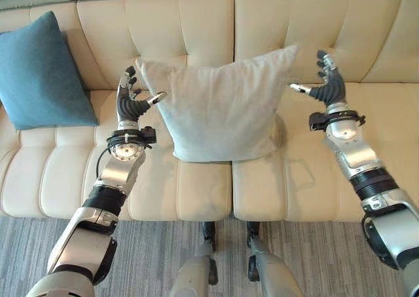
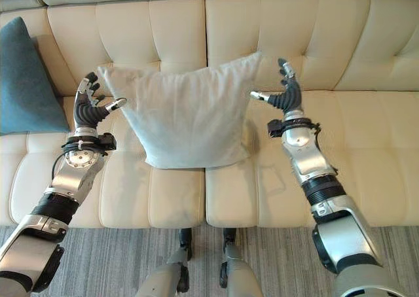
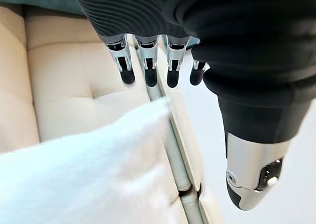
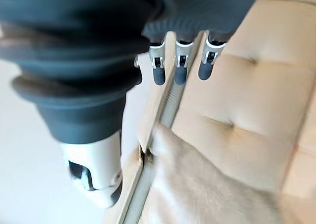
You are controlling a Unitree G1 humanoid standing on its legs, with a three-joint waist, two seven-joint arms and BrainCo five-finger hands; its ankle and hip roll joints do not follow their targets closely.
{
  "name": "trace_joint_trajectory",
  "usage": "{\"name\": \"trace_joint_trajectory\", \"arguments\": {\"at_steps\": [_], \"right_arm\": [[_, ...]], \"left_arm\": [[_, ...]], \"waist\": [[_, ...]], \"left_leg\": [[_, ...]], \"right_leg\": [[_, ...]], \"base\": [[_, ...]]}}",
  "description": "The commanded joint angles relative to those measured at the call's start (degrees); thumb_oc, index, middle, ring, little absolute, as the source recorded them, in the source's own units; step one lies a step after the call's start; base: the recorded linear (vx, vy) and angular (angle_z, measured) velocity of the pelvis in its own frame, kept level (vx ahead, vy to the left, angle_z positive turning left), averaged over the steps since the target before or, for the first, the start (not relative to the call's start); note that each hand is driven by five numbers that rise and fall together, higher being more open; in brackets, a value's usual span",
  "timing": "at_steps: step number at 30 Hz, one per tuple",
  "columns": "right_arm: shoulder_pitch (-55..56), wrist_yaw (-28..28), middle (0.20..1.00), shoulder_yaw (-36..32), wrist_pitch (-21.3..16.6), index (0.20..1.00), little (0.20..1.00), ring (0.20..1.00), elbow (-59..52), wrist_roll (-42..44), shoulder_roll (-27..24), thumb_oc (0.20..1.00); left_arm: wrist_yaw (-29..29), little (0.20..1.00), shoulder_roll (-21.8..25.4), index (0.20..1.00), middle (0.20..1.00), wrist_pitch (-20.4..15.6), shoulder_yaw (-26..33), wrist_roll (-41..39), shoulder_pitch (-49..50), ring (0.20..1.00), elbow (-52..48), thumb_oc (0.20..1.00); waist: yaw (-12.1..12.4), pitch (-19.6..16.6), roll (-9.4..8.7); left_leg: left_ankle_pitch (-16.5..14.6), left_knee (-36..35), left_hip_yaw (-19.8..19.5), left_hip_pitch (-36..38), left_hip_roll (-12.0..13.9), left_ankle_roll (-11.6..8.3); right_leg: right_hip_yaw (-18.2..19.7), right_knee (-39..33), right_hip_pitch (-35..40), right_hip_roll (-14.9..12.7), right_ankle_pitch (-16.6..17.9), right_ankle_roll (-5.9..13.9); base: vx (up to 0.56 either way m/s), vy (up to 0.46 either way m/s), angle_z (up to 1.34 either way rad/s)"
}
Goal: Pick up all the scattered cushions and arrange them neatly on the sofa.
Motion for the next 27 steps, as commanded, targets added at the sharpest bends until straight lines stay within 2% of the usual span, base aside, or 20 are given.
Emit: {"name": "trace_joint_trajectory", "arguments": {"at_steps": [1, 2, 3, 4, 5, 6, 8, 9, 10, 14, 15, 17, 18, 21, 24, 26, 27], "right_arm": [[2.6, -0.1, 1.000, -2.8, -2.5, 1.000, 1.000, 1.000, -3.6, 0.2, -0.5, 1.000], [10.2, 0.8, 1.000, -7.0, -2.7, 1.000, 1.000, 1.000, -9.3, -1.6, 0.3, 1.000], [10.7, 0.8, 1.000, -7.2, -2.5, 1.000, 1.000, 1.000, -9.7, -1.7, 0.4, 1.000], [20.4, 3.9, 1.000, -12.0, -2.6, 1.000, 1.000, 1.000, -15.9, -4.2, 0.7, 1.000], [21.0, 3.9, 1.000, -12.1, -2.4, 1.000, 1.000, 1.000, -16.4, -4.2, 0.8, 1.000], [29.7, 7.5, 1.000, -16.4, -2.3, 1.000, 1.000, 1.000, -20.7, -4.9, 1.8, 1.000], [38.0, 10.4, 1.000, -20.3, -1.9, 1.000, 1.000, 1.000, -23.3, -5.6, 3.2, 1.000], [38.5, 10.5, 1.000, -20.4, -1.8, 1.000, 1.000, 1.000, -23.6, -5.6, 3.2, 1.000], [48.2, 14.5, 1.000, -23.5, -0.7, 1.000, 1.000, 1.000, -24.6, -8.0, 5.7, 1.000], [56.0, 17.0, 1.000, -24.3, 0.6, 1.000, 1.000, 1.000, -21.4, -10.7, 8.1, 1.000], [58.8, 17.8, 1.000, -23.5, 1.4, 1.000, 1.000, 1.000, -16.9, -13.5, 9.0, 1.000], [59.8, 18.4, 1.000, -23.0, 1.7, 1.000, 1.000, 1.000, -15.6, -14.9, 9.4, 1.000], [61.1, 18.5, 1.000, -21.0, 2.4, 1.000, 1.000, 1.000, -11.0, -18.5, 9.3, 1.000], [61.2, 17.7, 1.000, -19.7, 2.6, 1.000, 1.000, 1.000, -6.8, -18.5, 10.5, 1.000], [60.5, 16.9, 1.000, -17.9, 3.0, 1.000, 1.000, 1.000, -4.6, -17.8, 11.3, 1.000], [59.1, 16.5, 1.000, -16.6, 2.9, 1.000, 1.000, 1.000, -4.3, -17.3, 11.8, 1.000], [58.4, 16.1, 1.000, -15.9, 2.7, 1.000, 1.000, 1.000, -3.8, -17.0, 12.3, 1.000]], "left_arm": [[-0.6, 1.000, 3.6, 1.000, 1.000, -4.2, 3.5, 0.1, 0.5, 1.000, -3.9, 1.000], [-1.6, 1.000, 2.0, 1.000, 1.000, -3.9, 6.9, 1.6, 7.8, 1.000, -9.2, 1.000], [-1.6, 1.000, 1.9, 1.000, 1.000, -3.7, 7.0, 1.7, 8.2, 1.000, -9.6, 1.000], [-5.2, 1.000, -0.3, 1.000, 1.000, -3.1, 9.9, 2.4, 16.5, 1.000, -13.2, 1.000], [-5.3, 1.000, -0.3, 1.000, 1.000, -3.0, 10.0, 2.4, 16.9, 1.000, -13.5, 1.000], [-9.8, 1.000, -2.4, 1.000, 1.000, -1.8, 12.2, 1.1, 24.6, 1.000, -15.8, 1.000], [-14.4, 1.000, -3.8, 1.000, 1.000, -0.2, 14.3, 0.5, 32.1, 1.000, -17.7, 1.000], [-14.5, 1.000, -3.8, 1.000, 1.000, -0.1, 14.3, 0.5, 32.4, 1.000, -17.9, 1.000], [-19.3, 1.000, -5.8, 1.000, 1.000, 2.6, 16.5, 1.5, 42.0, 1.000, -15.9, 1.000], [-21.3, 1.000, -10.1, 1.000, 1.000, 5.4, 17.7, 3.5, 49.2, 1.000, -10.4, 1.000], [-22.5, 1.000, -12.5, 1.000, 1.000, 6.9, 17.3, 6.2, 52.1, 1.000, -4.7, 1.000], [-23.2, 1.000, -13.3, 1.000, 1.000, 7.3, 17.1, 6.6, 53.2, 1.000, -3.0, 1.000], [-23.9, 1.000, -14.6, 1.000, 1.000, 8.1, 16.1, 8.9, 54.5, 1.000, 1.6, 1.000], [-23.6, 1.000, -15.5, 1.000, 1.000, 8.3, 14.6, 10.2, 54.5, 1.000, 4.8, 1.000], [-22.0, 1.000, -14.5, 1.000, 1.000, 7.9, 13.4, 11.2, 53.0, 1.000, 5.2, 1.000], [-21.1, 1.000, -12.8, 1.000, 1.000, 7.6, 13.0, 10.7, 51.5, 1.000, 3.3, 1.000], [-20.6, 1.000, -11.8, 1.000, 1.000, 7.6, 13.0, 10.7, 50.6, 1.000, 2.4, 1.000]], "waist": [[0.9, -2.2, -2.06], [0.9, -2.9, -2.15], [0.9, -3.0, -2.15], [0.6, -3.8, -2.11], [0.6, -3.9, -2.12], [0.3, -4.6, -2.18], [-0.1, -5.1, -2.23], [-0.1, -5.2, -2.25], [-0.8, -5.6, -2.42], [-1.4, -6.2, -2.77], [-1.8, -6.2, -2.87], [-2.0, -6.6, -2.88], [-2.2, -6.9, -3.00], [-2.5, -6.9, -3.43], [-2.7, -5.4, -4.42], [-2.5, -2.6, -4.84], [-1.8, -1.8, -4.76]], "left_leg": [[-4.7, -0.4, 0.6, 4.7, 0.4, -4.72], [-5.2, -0.4, 0.6, 5.9, 0.3, -4.56], [-5.2, -0.4, 0.5, 6.0, 0.3, -4.56], [-5.7, -0.4, 0.4, 7.3, 0.2, -4.38], [-5.8, -0.4, 0.4, 7.4, 0.2, -4.38], [-6.2, -0.4, 0.3, 8.6, 0.2, -4.18], [-6.5, -0.4, 0.2, 9.8, 0.1, -4.02], [-6.6, -0.4, 0.2, 10.0, 0.0, -4.02], [-7.0, -0.4, 0.6, 11.6, 0.1, -3.86], [-7.4, -0.4, 1.1, 13.0, 0.2, -3.45], [-7.7, -0.4, 1.8, 14.1, 0.4, -3.15], [-7.6, -0.4, 2.0, 14.0, 0.4, -3.02], [-7.7, -0.4, 2.6, 14.7, 0.5, -2.74], [-8.0, -0.4, 3.1, 15.1, 0.4, -2.39], [-8.3, -0.4, 3.6, 15.2, 0.1, -1.42], [-7.3, -0.4, 3.9, 14.2, 0.6, -0.97], [-6.4, -0.4, 4.1, 13.3, 1.3, -0.85]], "right_leg": [[1.2, -0.1, 7.1, -2.7, -7.9, 7.00], [1.1, -0.2, 8.3, -2.7, -8.3, 6.91], [1.0, -0.3, 8.4, -2.7, -8.4, 6.92], [0.8, -0.3, 10.0, -2.7, -8.8, 6.90], [0.8, -0.3, 10.1, -2.7, -8.9, 6.91], [0.4, -0.3, 11.5, -2.8, -9.3, 6.93], [0.1, -0.3, 12.8, -2.9, -9.5, 7.01], [0.1, -0.3, 13.0, -2.9, -9.6, 7.02], [-0.3, -0.3, 14.7, -3.0, -9.7, 7.30], [-0.2, -0.3, 15.7, -3.1, -9.4, 7.64], [0.5, -0.1, 16.2, -3.0, -9.2, 7.91], [0.7, -0.1, 16.0, -3.0, -9.0, 7.97], [1.5, 0.2, 16.0, -3.1, -8.6, 8.16], [2.5, 0.6, 15.6, -3.1, -8.1, 8.48], [4.6, 2.5, 13.2, -3.1, -7.4, 9.05], [4.9, 7.6, 9.1, -2.5, -7.7, 9.32], [4.4, 11.7, 8.0, -2.2, -9.7, 9.56]], "base": [[0.10, -0.001, 0.03], [0.10, -0.001, 0.05], [0.14, 0.003, 0.08], [0.08, 0.005, 0.07], [0.14, 0.009, 0.13], [0.08, 0.011, 0.11], [0.07, 0.016, 0.05], [0.02, 0.036, 0.00], [-0.01, 0.037, -0.02], [-0.06, 0.037, -0.10], [-0.12, 0.054, -0.12], [-0.10, 0.063, -0.19], [-0.15, 0.109, -0.36], [-0.14, 0.088, -0.32], [-0.28, 0.069, -0.37], [-0.39, -0.009, -0.43], [-0.42, -0.034, -0.45]]}}
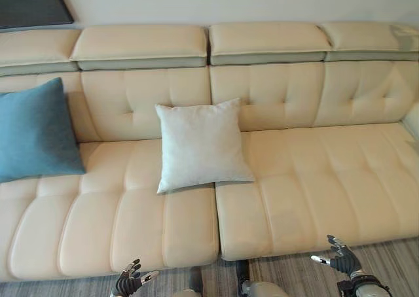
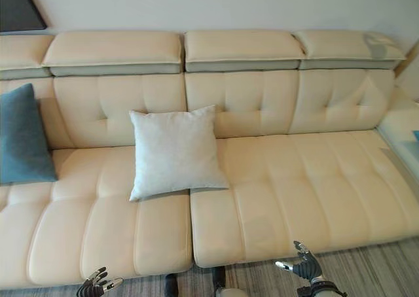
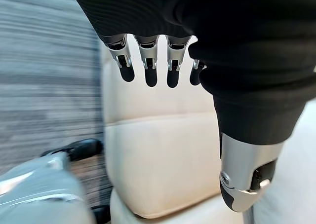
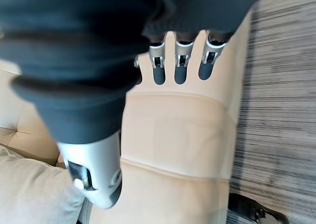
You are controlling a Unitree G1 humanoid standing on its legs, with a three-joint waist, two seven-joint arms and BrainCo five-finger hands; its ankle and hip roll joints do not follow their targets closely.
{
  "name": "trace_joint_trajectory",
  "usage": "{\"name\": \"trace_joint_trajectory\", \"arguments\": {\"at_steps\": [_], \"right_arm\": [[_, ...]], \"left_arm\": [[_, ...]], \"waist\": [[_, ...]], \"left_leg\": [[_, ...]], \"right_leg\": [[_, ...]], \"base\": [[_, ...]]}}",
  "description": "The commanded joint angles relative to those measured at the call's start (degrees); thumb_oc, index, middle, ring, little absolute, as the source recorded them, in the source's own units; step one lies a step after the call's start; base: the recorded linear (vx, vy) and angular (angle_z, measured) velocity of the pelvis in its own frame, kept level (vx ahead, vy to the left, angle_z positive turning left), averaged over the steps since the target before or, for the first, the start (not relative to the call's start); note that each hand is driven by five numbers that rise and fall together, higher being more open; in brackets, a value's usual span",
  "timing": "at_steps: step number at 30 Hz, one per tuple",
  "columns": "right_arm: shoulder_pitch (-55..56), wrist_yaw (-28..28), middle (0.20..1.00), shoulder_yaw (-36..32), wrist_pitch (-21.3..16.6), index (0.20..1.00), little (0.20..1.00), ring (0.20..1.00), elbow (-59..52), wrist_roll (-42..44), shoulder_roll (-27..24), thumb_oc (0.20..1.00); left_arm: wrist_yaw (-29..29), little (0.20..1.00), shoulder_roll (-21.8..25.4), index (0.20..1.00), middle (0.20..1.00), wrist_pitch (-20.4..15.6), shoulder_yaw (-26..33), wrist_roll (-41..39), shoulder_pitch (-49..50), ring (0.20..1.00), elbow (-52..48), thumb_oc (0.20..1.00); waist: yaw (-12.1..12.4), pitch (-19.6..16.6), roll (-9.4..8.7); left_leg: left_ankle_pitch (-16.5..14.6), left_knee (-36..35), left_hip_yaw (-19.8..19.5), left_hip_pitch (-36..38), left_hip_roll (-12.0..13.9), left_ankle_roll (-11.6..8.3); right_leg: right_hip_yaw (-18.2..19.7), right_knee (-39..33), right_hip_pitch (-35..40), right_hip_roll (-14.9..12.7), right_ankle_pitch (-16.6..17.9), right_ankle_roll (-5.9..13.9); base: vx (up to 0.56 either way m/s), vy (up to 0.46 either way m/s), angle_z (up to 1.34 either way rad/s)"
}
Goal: Pick up all the scattered cushions and arrange them neatly on the sofa.
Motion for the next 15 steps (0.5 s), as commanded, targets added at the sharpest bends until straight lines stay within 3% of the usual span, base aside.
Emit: {"name": "trace_joint_trajectory", "arguments": {"at_steps": [1, 2, 5, 6, 7, 8, 12, 15], "right_arm": [[-4.7, -1.9, 1.000, 1.6, -1.9, 1.000, 1.000, 1.000, -1.7, 0.9, -0.7, 1.000], [-4.3, -1.9, 1.000, 1.7, -1.8, 1.000, 1.000, 1.000, -1.4, 1.4, 0.0, 1.000], [-4.0, -2.3, 1.000, 1.3, -1.9, 1.000, 1.000, 1.000, -0.8, 1.6, 0.4, 1.000], [-4.2, -2.8, 1.000, 1.2, -1.9, 1.000, 1.000, 1.000, -0.9, 1.6, 0.4, 1.000], [-4.6, -3.3, 1.000, 0.9, -1.9, 1.000, 1.000, 1.000, -0.4, 1.9, 0.6, 1.000], [-5.7, -4.0, 1.000, 0.4, -1.5, 1.000, 1.000, 1.000, -0.8, 3.5, 0.6, 1.000], [-6.4, -4.9, 1.000, -0.4, -1.1, 1.000, 1.000, 1.000, -1.1, 4.2, -0.9, 1.000], [-6.4, -4.9, 1.000, -1.6, -0.7, 1.000, 1.000, 1.000, -1.7, 5.4, -1.3, 1.000]], "left_arm": [[2.3, 1.000, 4.5, 1.000, 1.000, -2.9, 1.5, 0.5, -4.3, 1.000, -3.6, 1.000], [2.7, 1.000, 5.3, 1.000, 1.000, -3.1, 1.8, -0.3, -4.9, 1.000, -5.3, 1.000], [2.9, 1.000, 5.5, 1.000, 1.000, -3.3, 2.1, -0.9, -4.9, 1.000, -6.8, 1.000], [3.2, 1.000, 5.3, 1.000, 1.000, -3.4, 2.0, -1.0, -5.0, 1.000, -7.1, 1.000], [3.7, 1.000, 5.1, 1.000, 1.000, -3.6, 1.5, -1.2, -5.5, 1.000, -7.0, 1.000], [4.4, 1.000, 3.9, 1.000, 1.000, -3.7, 1.3, -2.5, -6.5, 1.000, -6.8, 1.000], [4.7, 1.000, 2.3, 1.000, 1.000, -3.5, 0.7, -2.7, -6.4, 1.000, -7.1, 1.000], [3.5, 1.000, 2.1, 1.000, 1.000, -3.3, 0.0, -1.4, -5.9, 1.000, -8.4, 1.000]], "waist": [[1.5, 3.9, 1.79], [2.0, 3.6, 2.71], [3.0, 2.5, 3.12], [3.5, 2.3, 2.75], [4.6, 2.0, 2.10], [5.6, 1.8, 2.64], [5.4, 3.7, 4.83], [3.6, 5.0, 4.90]], "left_leg": [[-1.6, -0.6, -4.1, -1.1, 2.2, -2.23], [0.1, -0.6, -4.8, -2.7, 2.7, -2.15], [1.3, -0.6, -5.6, -4.6, 2.8, -2.31], [2.0, -0.6, -5.9, -5.5, 2.4, -2.71], [3.1, -0.4, -6.1, -7.9, 2.0, -3.37], [6.2, 0.3, -6.0, -12.2, 2.7, -5.87], [8.1, 1.2, -6.5, -14.4, 3.7, -8.21], [3.8, 4.8, -7.4, -13.3, 2.2, -6.63]], "right_leg": [[-3.8, 14.8, -0.9, -1.8, -9.7, 4.33], [-3.8, 23.6, 0.0, -1.5, -12.2, 3.45], [-3.4, 29.3, 1.7, -1.5, -11.8, 3.27], [-3.4, 26.5, 4.7, -1.3, -12.9, 2.66], [-3.2, 20.7, 9.5, -0.7, -17.5, 1.55], [-3.4, 13.2, 11.3, 0.7, -19.8, -0.39], [-4.0, 10.0, 10.4, 2.7, -20.2, -2.00], [-5.5, 8.5, 8.2, 0.8, -17.0, -1.38]], "base": [[-0.49, -0.053, -0.44], [-0.35, -0.040, -0.18], [-0.28, -0.115, 0.30], [-0.17, -0.168, 0.25], [-0.37, -0.289, 0.28], [-0.30, -0.227, 0.32], [-0.32, -0.116, 0.24], [-0.40, 0.022, 0.40]]}}
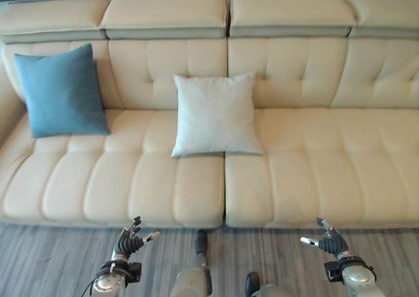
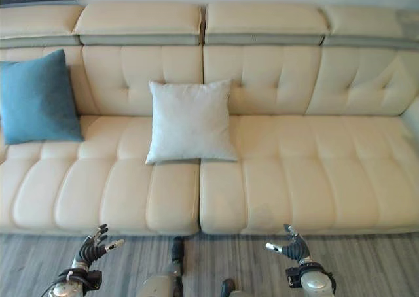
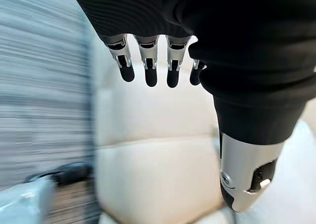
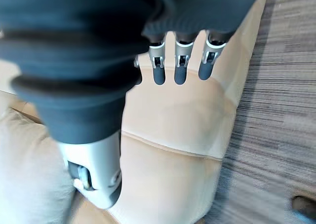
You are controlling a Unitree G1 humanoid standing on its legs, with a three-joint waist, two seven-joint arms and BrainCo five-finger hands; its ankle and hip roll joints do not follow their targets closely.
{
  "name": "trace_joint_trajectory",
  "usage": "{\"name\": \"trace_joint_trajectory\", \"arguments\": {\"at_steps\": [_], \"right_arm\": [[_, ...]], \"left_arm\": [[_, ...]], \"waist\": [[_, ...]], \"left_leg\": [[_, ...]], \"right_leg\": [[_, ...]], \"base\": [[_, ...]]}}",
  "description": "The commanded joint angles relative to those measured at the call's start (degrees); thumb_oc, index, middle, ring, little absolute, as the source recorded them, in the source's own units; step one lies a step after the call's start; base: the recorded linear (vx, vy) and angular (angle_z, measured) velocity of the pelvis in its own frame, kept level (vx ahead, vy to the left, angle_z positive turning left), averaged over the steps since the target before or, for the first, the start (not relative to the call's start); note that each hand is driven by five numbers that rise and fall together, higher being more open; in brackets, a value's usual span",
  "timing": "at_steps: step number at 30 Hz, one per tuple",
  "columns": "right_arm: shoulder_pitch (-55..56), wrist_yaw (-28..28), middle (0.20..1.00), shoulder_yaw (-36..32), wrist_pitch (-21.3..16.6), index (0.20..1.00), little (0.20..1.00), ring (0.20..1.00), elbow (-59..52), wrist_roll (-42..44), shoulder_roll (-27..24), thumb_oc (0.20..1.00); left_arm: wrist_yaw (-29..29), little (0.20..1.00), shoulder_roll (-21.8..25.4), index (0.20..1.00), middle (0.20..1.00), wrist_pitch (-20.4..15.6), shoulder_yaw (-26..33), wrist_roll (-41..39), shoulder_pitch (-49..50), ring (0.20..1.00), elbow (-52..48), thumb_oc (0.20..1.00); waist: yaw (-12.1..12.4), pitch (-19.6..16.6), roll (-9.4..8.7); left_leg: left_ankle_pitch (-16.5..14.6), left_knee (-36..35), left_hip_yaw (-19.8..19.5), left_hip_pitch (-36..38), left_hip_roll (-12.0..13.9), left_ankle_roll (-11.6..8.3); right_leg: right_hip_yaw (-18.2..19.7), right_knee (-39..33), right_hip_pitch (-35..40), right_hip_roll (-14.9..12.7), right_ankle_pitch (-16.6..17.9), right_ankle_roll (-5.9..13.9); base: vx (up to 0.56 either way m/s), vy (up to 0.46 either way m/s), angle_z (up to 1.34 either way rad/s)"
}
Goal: Pick up all the scattered cushions and arrange them neatly on the sofa.
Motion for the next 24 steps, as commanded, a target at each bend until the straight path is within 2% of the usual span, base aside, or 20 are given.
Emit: {"name": "trace_joint_trajectory", "arguments": {"at_steps": [1, 2, 3, 4, 5, 9, 11, 12, 14, 17, 19, 20, 21, 22, 23, 24], "right_arm": [[0.3, -1.3, 1.000, -3.1, -0.8, 1.000, 1.000, 1.000, -4.2, 3.1, -0.5, 1.000], [0.3, -1.3, 1.000, -3.1, -0.8, 1.000, 1.000, 1.000, -4.3, 3.1, -0.5, 1.000], [0.3, -1.2, 1.000, -3.0, -0.8, 1.000, 1.000, 1.000, -4.7, 3.1, -0.7, 1.000], [0.2, -1.1, 1.000, -2.9, -0.9, 1.000, 1.000, 1.000, -4.8, 3.1, -0.5, 1.000], [0.4, -1.2, 1.000, -3.2, -0.8, 1.000, 1.000, 1.000, -4.2, 3.5, 0.1, 1.000], [0.6, -1.6, 1.000, -4.2, -1.2, 1.000, 1.000, 1.000, -3.1, 7.0, 1.5, 1.000], [0.8, -1.7, 1.000, -4.5, -1.0, 1.000, 1.000, 1.000, -3.3, 7.6, 1.7, 1.000], [1.1, -1.7, 1.000, -5.1, -1.0, 1.000, 1.000, 1.000, -3.0, 9.4, 2.4, 1.000], [1.2, -1.6, 1.000, -5.3, -1.0, 1.000, 1.000, 1.000, -2.9, 10.2, 2.7, 1.000], [0.5, -1.6, 1.000, -5.6, -1.0, 1.000, 1.000, 1.000, -2.2, 11.2, 3.1, 1.000], [-0.1, -2.0, 1.000, -5.6, -1.1, 1.000, 1.000, 1.000, -2.4, 10.9, 3.3, 1.000], [-0.3, -2.3, 1.000, -5.5, -1.1, 1.000, 1.000, 1.000, -2.5, 10.6, 3.4, 1.000], [-0.3, -2.5, 1.000, -5.4, -1.0, 1.000, 1.000, 1.000, -2.6, 10.4, 3.5, 1.000], [-0.5, -2.7, 1.000, -4.8, -1.0, 1.000, 1.000, 1.000, -2.8, 10.0, 3.9, 1.000], [-0.7, -2.8, 1.000, -4.4, -0.9, 1.000, 1.000, 1.000, -3.1, 9.8, 4.1, 1.000], [-1.1, -2.9, 1.000, -3.0, -0.8, 1.000, 1.000, 1.000, -3.8, 9.0, 4.6, 1.000]], "left_arm": [[-0.6, 1.000, 3.1, 1.000, 1.000, -2.3, 0.7, -0.1, -1.3, 1.000, -3.9, 1.000], [-0.6, 1.000, 3.1, 1.000, 1.000, -2.3, 0.7, -0.1, -1.3, 1.000, -3.9, 1.000], [-0.8, 1.000, 2.5, 1.000, 1.000, -2.2, 1.1, -1.0, -0.6, 1.000, -4.8, 1.000], [-0.6, 1.000, 1.8, 1.000, 1.000, -2.3, 1.1, -1.4, -0.5, 1.000, -4.7, 1.000], [-0.5, 1.000, 1.3, 1.000, 1.000, -2.0, 0.2, -1.2, -0.7, 1.000, -4.2, 1.000], [-0.8, 1.000, 1.6, 1.000, 1.000, -1.4, -1.7, -0.5, -1.6, 1.000, -3.4, 1.000], [-0.9, 1.000, 1.8, 1.000, 1.000, -1.2, -2.0, -0.1, -1.7, 1.000, -3.4, 1.000], [-1.2, 1.000, 2.5, 1.000, 1.000, -0.8, -2.6, 0.6, -2.2, 1.000, -3.7, 1.000], [-1.5, 1.000, 2.9, 1.000, 1.000, -0.5, -3.0, 1.1, -2.3, 1.000, -3.6, 1.000], [-1.6, 1.000, 4.2, 1.000, 1.000, -0.3, -2.9, 2.5, -2.8, 1.000, -4.0, 1.000], [-1.4, 1.000, 4.8, 1.000, 1.000, -0.2, -2.6, 2.9, -3.2, 1.000, -4.7, 1.000], [-1.3, 1.000, 5.2, 1.000, 1.000, -0.2, -2.2, 2.7, -3.5, 1.000, -5.4, 1.000], [-1.0, 1.000, 5.4, 1.000, 1.000, -0.2, -2.0, 2.6, -3.6, 1.000, -6.0, 1.000], [-0.8, 1.000, 5.5, 1.000, 1.000, -0.2, -1.5, 2.5, -3.5, 1.000, -6.6, 1.000], [-0.6, 1.000, 5.6, 1.000, 1.000, -0.2, -1.2, 2.4, -3.3, 1.000, -6.9, 1.000], [-0.4, 1.000, 4.9, 1.000, 1.000, 0.0, -0.5, 2.4, -2.7, 1.000, -6.8, 1.000]], "waist": [[-3.0, -0.3, -3.87], [-3.0, -0.4, -3.79], [-3.5, -0.4, -4.60], [-3.7, -0.3, -4.58], [-4.4, -0.9, -4.16], [-6.3, -2.6, -4.21], [-6.6, -2.8, -4.28], [-7.7, -2.6, -4.53], [-8.1, -2.4, -4.76], [-9.1, -1.6, -5.21], [-9.3, -1.2, -5.71], [-8.8, -0.8, -5.91], [-8.5, -0.7, -5.79], [-7.6, -0.6, -5.60], [-7.1, -0.8, -5.45], [-5.8, -1.3, -5.21]], "left_leg": [[-0.9, 7.6, -2.3, 1.4, -4.9, 0.88], [-0.9, 7.7, -2.4, 1.2, -4.8, 0.88], [-6.0, 10.6, -6.4, 3.9, -6.7, 1.46], [-7.2, 10.8, -8.7, 5.5, -7.5, 1.51], [-6.7, 9.1, -9.7, 6.8, -7.5, 1.64], [-6.3, 3.8, -8.3, 9.5, -7.3, 2.56], [-6.4, 3.3, -7.6, 10.1, -7.2, 2.75], [-6.7, 3.4, -6.7, 10.4, -7.3, 3.30], [-7.1, 3.5, -5.8, 10.6, -7.4, 3.67], [-7.8, 3.8, -2.2, 11.0, -6.8, 4.44], [-8.1, 3.8, 1.7, 11.4, -5.9, 4.70], [-8.3, 3.7, 4.3, 11.9, -5.1, 4.69], [-8.3, 3.3, 6.1, 12.4, -4.2, 4.53], [-8.1, 3.0, 8.7, 13.0, -2.9, 4.17], [-8.1, 3.2, 10.5, 13.4, -1.9, 3.89], [-10.1, 4.9, 15.3, 15.6, 0.3, 2.84]], "right_leg": [[1.9, -4.9, 2.2, -3.4, 1.4, 7.12], [1.9, -5.0, 2.1, -3.3, 1.6, 7.11], [3.3, -6.1, 0.4, -4.2, 3.7, 7.26], [4.1, -7.0, 0.0, -4.0, 4.3, 7.38], [4.6, -7.9, 0.0, -3.5, 4.7, 7.58], [6.4, -9.8, -0.7, -2.9, 6.4, 8.19], [7.2, -10.0, -0.8, -2.8, 6.8, 8.42], [9.1, -9.7, -1.5, -2.6, 7.5, 8.65], [10.5, -9.1, -2.2, -2.2, 7.8, 8.85], [13.8, -6.5, -5.0, -1.0, 8.3, 9.57], [13.8, -4.6, -7.2, -0.6, 8.8, 10.29], [11.0, -3.7, -8.1, -1.1, 8.7, 10.29], [6.6, -3.0, -8.3, -2.2, 8.2, 10.09], [-0.6, -1.9, -8.4, -4.1, 7.1, 9.52], [-5.9, -1.0, -8.4, -5.8, 6.4, 9.09], [-15.2, -0.7, -5.6, -9.0, 4.2, 9.06]], "base": [[-0.30, 0.022, 0.30], [-0.33, 0.043, 0.13], [-0.20, 0.042, -0.01], [-0.21, 0.067, -0.39], [-0.05, 0.056, -0.30], [-0.02, 0.069, -0.47], [-0.04, 0.078, -0.66], [-0.05, 0.090, -0.59], [-0.05, 0.072, -0.66], [-0.08, 0.069, -0.75], [-0.08, 0.019, -1.39], [-0.07, -0.045, -1.86], [-0.05, -0.101, -1.98], [-0.04, -0.119, -1.62], [0.07, -0.204, -1.87], [0.09, -0.152, -1.55]]}}
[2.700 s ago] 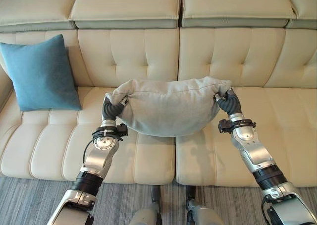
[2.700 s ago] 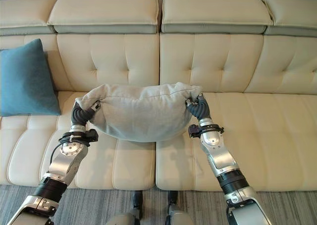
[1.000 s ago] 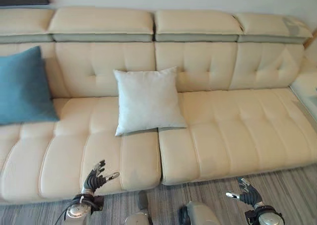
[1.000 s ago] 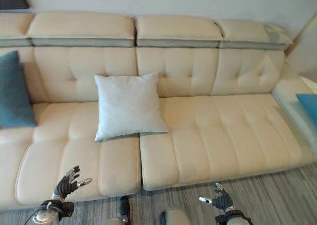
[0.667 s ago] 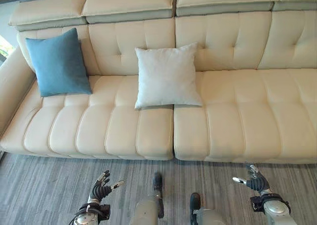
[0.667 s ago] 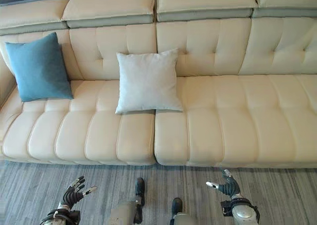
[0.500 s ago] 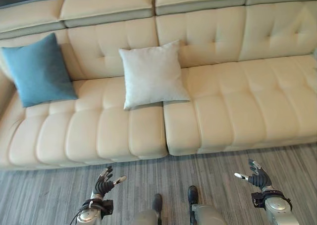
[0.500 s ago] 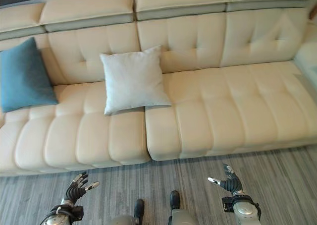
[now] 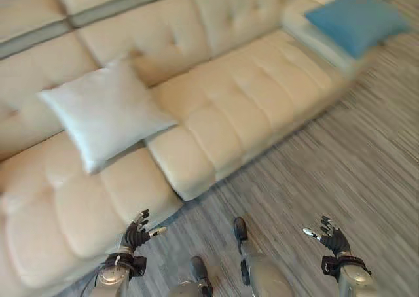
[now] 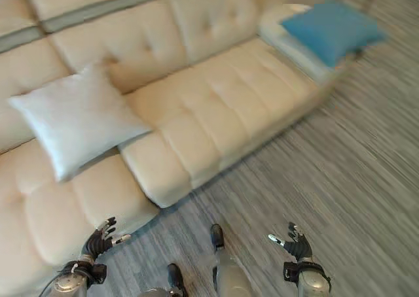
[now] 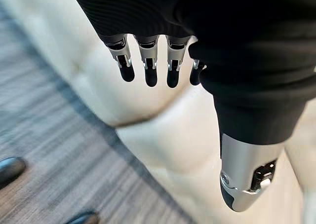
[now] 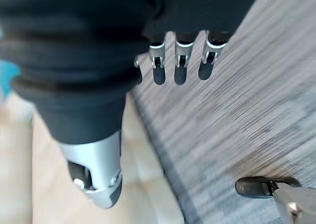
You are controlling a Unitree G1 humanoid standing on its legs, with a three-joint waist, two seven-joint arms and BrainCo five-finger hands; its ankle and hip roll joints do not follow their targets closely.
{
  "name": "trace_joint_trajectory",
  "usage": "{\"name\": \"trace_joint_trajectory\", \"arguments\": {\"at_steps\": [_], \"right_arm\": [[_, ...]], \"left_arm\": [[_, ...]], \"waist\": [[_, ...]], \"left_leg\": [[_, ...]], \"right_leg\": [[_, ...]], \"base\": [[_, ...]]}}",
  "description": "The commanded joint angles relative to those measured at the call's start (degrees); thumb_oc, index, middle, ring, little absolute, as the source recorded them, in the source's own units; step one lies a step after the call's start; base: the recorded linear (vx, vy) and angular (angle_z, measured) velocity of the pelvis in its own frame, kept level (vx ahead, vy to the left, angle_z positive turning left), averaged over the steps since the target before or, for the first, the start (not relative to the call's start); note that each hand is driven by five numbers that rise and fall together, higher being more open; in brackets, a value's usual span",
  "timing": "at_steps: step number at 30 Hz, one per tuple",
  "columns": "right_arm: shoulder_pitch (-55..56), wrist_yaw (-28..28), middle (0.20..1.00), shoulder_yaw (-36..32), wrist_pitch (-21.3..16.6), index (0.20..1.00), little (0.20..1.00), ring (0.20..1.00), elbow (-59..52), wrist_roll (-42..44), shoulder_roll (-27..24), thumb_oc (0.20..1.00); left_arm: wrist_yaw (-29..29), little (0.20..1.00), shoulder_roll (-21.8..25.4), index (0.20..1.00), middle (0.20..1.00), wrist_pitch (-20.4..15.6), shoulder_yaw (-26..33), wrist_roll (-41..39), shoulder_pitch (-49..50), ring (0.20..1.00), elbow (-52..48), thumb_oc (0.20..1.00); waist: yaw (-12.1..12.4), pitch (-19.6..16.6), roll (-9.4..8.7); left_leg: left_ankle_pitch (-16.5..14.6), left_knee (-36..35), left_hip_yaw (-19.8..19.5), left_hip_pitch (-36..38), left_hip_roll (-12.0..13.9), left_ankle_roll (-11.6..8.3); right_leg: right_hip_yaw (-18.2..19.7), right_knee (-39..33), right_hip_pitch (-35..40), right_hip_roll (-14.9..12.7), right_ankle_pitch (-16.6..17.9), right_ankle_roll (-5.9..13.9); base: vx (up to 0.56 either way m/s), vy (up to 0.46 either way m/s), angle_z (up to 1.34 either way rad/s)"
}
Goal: Pick up all the scattered cushions and arrange them neatly on the sofa.
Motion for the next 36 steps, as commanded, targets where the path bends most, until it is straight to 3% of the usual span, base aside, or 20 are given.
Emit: {"name": "trace_joint_trajectory", "arguments": {"at_steps": [1, 4, 6, 8, 9, 11, 13, 15, 18, 19, 24, 25, 26, 27, 28, 30, 31, 33, 35, 36], "right_arm": [[0.0, -1.4, 1.000, 0.9, -1.9, 1.000, 1.000, 1.000, -3.1, -0.4, -2.0, 1.000], [1.0, -0.8, 1.000, 1.2, -1.5, 1.000, 1.000, 1.000, -3.6, -0.3, -1.3, 1.000], [1.7, -0.8, 1.000, 1.1, -1.6, 1.000, 1.000, 1.000, -3.7, -0.3, -1.8, 1.000], [1.6, -1.4, 1.000, 1.4, -1.2, 1.000, 1.000, 1.000, -3.6, -0.4, -2.6, 1.000], [1.5, -1.7, 1.000, 1.4, -1.0, 1.000, 1.000, 1.000, -3.9, -0.3, -2.9, 1.000], [1.6, -1.6, 1.000, 1.5, -0.9, 1.000, 1.000, 1.000, -5.4, -0.3, -3.2, 1.000], [1.8, -1.6, 1.000, 1.6, -1.1, 1.000, 1.000, 1.000, -5.7, 0.0, -3.3, 1.000], [1.4, -2.3, 1.000, 2.3, -1.5, 1.000, 1.000, 1.000, -5.1, -0.2, -3.5, 1.000], [1.2, -2.7, 1.000, 2.3, -1.7, 1.000, 1.000, 1.000, -5.0, -0.1, -3.4, 1.000], [1.1, -2.7, 1.000, 2.1, -1.7, 1.000, 1.000, 1.000, -5.2, 0.4, -3.0, 1.000], [1.3, -1.2, 1.000, 2.6, -1.5, 1.000, 1.000, 1.000, -5.8, -0.3, -1.9, 1.000], [1.0, -1.4, 1.000, 2.7, -1.5, 1.000, 1.000, 1.000, -5.2, -0.7, -1.9, 1.000], [1.0, -1.4, 1.000, 2.6, -1.5, 1.000, 1.000, 1.000, -5.2, -0.7, -1.9, 1.000], [0.3, -1.0, 1.000, 2.9, -1.3, 1.000, 1.000, 1.000, -5.6, -0.5, -1.3, 1.000], [-0.8, -0.7, 1.000, 3.4, -1.6, 1.000, 1.000, 1.000, -6.1, 0.0, -0.9, 1.000], [-1.6, -0.2, 1.000, 4.4, -1.5, 1.000, 1.000, 1.000, -6.1, -0.5, -0.5, 1.000], [-2.0, 0.0, 1.000, 4.8, -1.3, 1.000, 1.000, 1.000, -6.3, -1.0, -1.0, 1.000], [-2.5, 0.1, 1.000, 4.8, -1.2, 1.000, 1.000, 1.000, -6.5, -1.1, -1.7, 1.000], [-2.8, 0.0, 1.000, 5.0, -1.1, 1.000, 1.000, 1.000, -7.3, -0.9, -2.1, 1.000], [-2.9, -0.1, 1.000, 5.1, -1.0, 1.000, 1.000, 1.000, -7.4, -1.2, -2.0, 1.000]], "left_arm": [[0.6, 1.000, 1.0, 1.000, 1.000, -1.7, 1.4, 0.7, 0.6, 1.000, -1.0, 1.000], [-0.3, 1.000, -0.8, 1.000, 1.000, -1.3, 0.9, 1.4, 1.6, 1.000, -0.3, 1.000], [-0.6, 1.000, -1.7, 1.000, 1.000, -1.2, 0.3, 1.8, 1.4, 1.000, 0.0, 1.000], [0.1, 1.000, -2.9, 1.000, 1.000, -1.2, -0.3, 0.2, 1.1, 1.000, 0.3, 1.000], [0.4, 1.000, -3.3, 1.000, 1.000, -1.3, -0.9, -0.5, 0.9, 1.000, 0.5, 1.000], [0.3, 1.000, -3.7, 1.000, 1.000, -1.5, -1.7, -0.4, 0.9, 1.000, 0.8, 1.000], [-0.1, 1.000, -3.8, 1.000, 1.000, -1.3, -2.5, 0.5, 1.2, 1.000, 0.7, 1.000], [-0.3, 1.000, -3.7, 1.000, 1.000, -1.2, -3.0, 1.5, 1.7, 1.000, -0.1, 1.000], [-0.2, 1.000, -3.9, 1.000, 1.000, -1.2, -3.1, 1.6, 1.5, 1.000, -0.1, 1.000], [0.0, 1.000, -4.1, 1.000, 1.000, -1.1, -2.7, 1.8, 1.7, 1.000, 0.2, 1.000], [-0.2, 1.000, -4.0, 1.000, 1.000, -0.9, -1.4, 1.5, 3.2, 1.000, 0.3, 1.000], [-0.1, 1.000, -3.6, 1.000, 1.000, -0.6, -1.5, 1.5, 2.8, 1.000, 0.6, 1.000], [-0.1, 1.000, -3.6, 1.000, 1.000, -0.6, -1.5, 1.5, 2.8, 1.000, 0.6, 1.000], [0.1, 1.000, -2.8, 1.000, 1.000, -0.6, -1.6, 1.6, 2.4, 1.000, 0.8, 1.000], [0.7, 1.000, -1.3, 1.000, 1.000, -0.5, -1.6, 2.5, 1.4, 1.000, 0.9, 1.000], [1.1, 1.000, -0.8, 1.000, 1.000, -0.7, -1.3, 2.7, 0.8, 1.000, 0.7, 1.000], [1.1, 1.000, -1.0, 1.000, 1.000, -1.0, -0.9, 2.5, 1.1, 1.000, 0.2, 1.000], [1.0, 1.000, -1.2, 1.000, 1.000, -1.3, -0.9, 2.5, 1.2, 1.000, 0.1, 1.000], [1.0, 1.000, -1.8, 1.000, 1.000, -1.3, -0.8, 2.5, 1.2, 1.000, 0.5, 1.000], [1.6, 1.000, -2.7, 1.000, 1.000, -1.5, 0.1, 2.4, 1.1, 1.000, 1.2, 1.000]], "waist": [[1.6, -2.3, 0.11], [0.5, -2.7, -0.60], [0.2, -2.2, -0.39], [0.5, -1.3, -0.13], [1.0, -0.9, -0.30], [2.3, -0.7, -1.11], [3.3, -0.5, -1.21], [5.5, -0.5, 0.22], [6.3, -0.9, 0.73], [6.9, -1.5, 0.88], [8.8, -3.9, -0.33], [9.1, -4.4, -1.32], [9.2, -4.4, -1.30], [9.0, -3.7, -2.19], [8.3, -2.8, -2.04], [7.9, -1.8, -0.75], [7.4, -1.2, 0.01], [6.6, -0.7, 0.75], [5.7, -0.1, 0.55], [5.0, 0.3, 0.70]], "left_leg": [[-4.0, 4.7, -9.4, -2.9, 1.9, -3.63], [-6.5, 11.2, -6.3, -1.4, 3.1, -3.38], [-6.3, 22.3, -6.8, -2.9, 6.7, -4.16], [-4.0, 31.5, -10.2, -5.1, 8.8, -4.20], [-3.8, 34.3, -13.4, -7.6, 7.1, -3.86], [-4.4, 31.4, -17.7, -13.2, 0.9, -1.89], [-3.9, 26.3, -19.0, -16.4, -1.0, -1.67], [4.4, 11.7, -23.2, -20.1, -3.9, -3.59], [6.6, 6.3, -25.2, -22.0, -5.1, -3.93], [7.8, 4.6, -24.7, -23.0, -5.2, -3.91], [9.3, 5.9, -27.1, -21.2, -5.6, -2.65], [8.7, 7.2, -26.9, -21.0, -6.0, -1.99], [8.7, 7.2, -26.9, -21.0, -6.0, -1.99], [6.6, 8.4, -26.0, -19.2, -6.4, -0.74], [3.5, 8.9, -24.6, -16.2, -5.8, 0.82], [1.4, 7.9, -24.3, -12.0, -4.9, 1.49], [-0.3, 7.5, -24.6, -8.8, -5.1, 1.64], [-1.9, 6.0, -25.7, -5.3, -5.3, 1.30], [-3.8, 4.7, -26.8, -1.8, -6.4, 0.82], [-5.6, 2.9, -28.2, 1.8, -6.8, 0.11]], "right_leg": [[-7.8, -1.0, 8.0, -4.8, -3.8, 3.80], [-4.2, -0.8, 8.5, -4.1, -4.6, 3.20], [-1.4, -1.7, 10.5, -2.2, -5.7, 1.33], [0.0, -1.8, 12.8, -0.5, -7.1, -0.60], [1.2, -2.4, 14.1, -0.1, -7.3, -1.02], [4.0, -4.3, 16.1, -0.1, -6.2, -0.62], [5.9, -5.5, 18.1, 0.3, -6.8, -0.12], [8.3, -6.6, 21.5, 3.0, -8.0, 0.25], [10.1, -7.0, 23.2, 4.4, -9.1, 0.15], [12.6, -7.6, 25.6, 5.0, -10.1, 0.29], [15.8, -4.9, 27.9, 4.0, -11.0, 1.65], [15.8, -1.4, 26.9, 2.9, -8.5, 2.99], [15.8, -1.4, 26.9, 2.9, -8.5, 2.99], [15.7, 8.7, 23.4, 0.8, -2.2, 6.72], [13.0, 18.9, 18.6, -1.9, 3.9, 8.42], [9.0, 24.0, 12.2, -3.4, 2.5, 6.80], [5.3, 20.9, 9.3, -4.9, -0.4, 5.59], [3.4, 14.8, 5.6, -3.6, -2.9, 4.75], [3.3, 4.5, 3.6, -2.5, -1.3, 5.23], [3.3, -4.6, 0.6, -2.5, 1.9, 6.77]], "base": [[0.13, -0.148, -1.84], [0.18, -0.203, -1.92], [0.29, -0.312, -1.03], [0.28, -0.246, -0.60], [0.27, -0.147, -0.68], [0.27, -0.080, -0.66], [0.29, -0.039, -0.92], [0.38, -0.003, -0.62], [0.42, 0.017, -0.69], [0.59, 0.113, -0.50], [0.46, 0.150, -0.79], [0.14, 0.049, -0.73], [0.38, 0.179, -0.55], [0.44, 0.247, -0.47], [0.53, 0.304, -0.46], [0.43, 0.187, -0.67], [0.48, 0.100, -0.47], [0.48, 0.010, 0.15], [0.55, -0.113, 0.43], [0.66, -0.178, 0.49]]}}
